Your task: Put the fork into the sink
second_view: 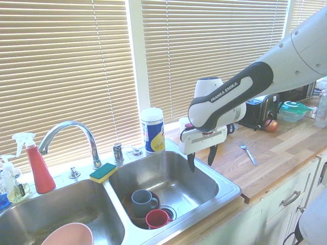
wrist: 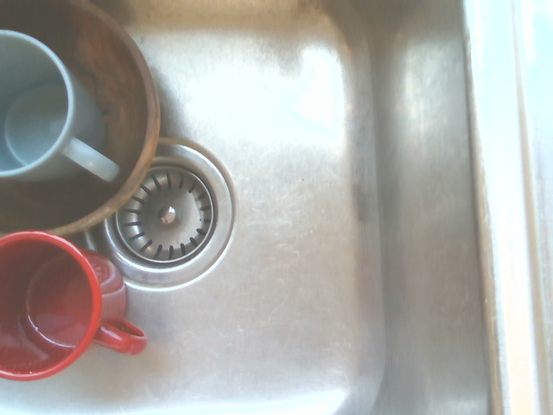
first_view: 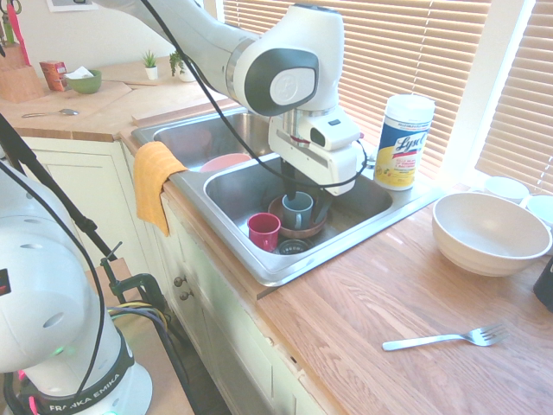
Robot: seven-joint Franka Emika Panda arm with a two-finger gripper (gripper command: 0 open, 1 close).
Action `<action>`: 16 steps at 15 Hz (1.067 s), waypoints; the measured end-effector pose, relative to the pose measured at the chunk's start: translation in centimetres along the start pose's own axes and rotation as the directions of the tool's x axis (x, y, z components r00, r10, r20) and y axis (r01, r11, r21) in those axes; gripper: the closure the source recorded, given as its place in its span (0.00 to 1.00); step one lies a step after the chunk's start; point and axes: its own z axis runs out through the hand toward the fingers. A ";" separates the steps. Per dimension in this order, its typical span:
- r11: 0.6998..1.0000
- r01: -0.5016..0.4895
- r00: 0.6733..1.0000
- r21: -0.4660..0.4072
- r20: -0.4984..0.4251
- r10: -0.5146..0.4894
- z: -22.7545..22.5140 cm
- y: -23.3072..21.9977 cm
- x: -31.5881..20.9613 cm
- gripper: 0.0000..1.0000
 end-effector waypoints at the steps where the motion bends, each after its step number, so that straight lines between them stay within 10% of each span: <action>1: 1.000 -0.001 1.000 -0.001 0.000 0.001 0.0 0.0 0.0 0.00; 5: 0.991 -0.128 0.991 -0.022 -0.052 0.127 -1.3 -0.3 1.0 0.00; 10: 0.913 -0.403 0.914 -0.064 -0.080 0.398 -4.1 4.9 8.2 0.00; 16: 0.870 -0.488 0.873 -0.068 -0.056 0.485 -2.0 15.2 16.8 0.00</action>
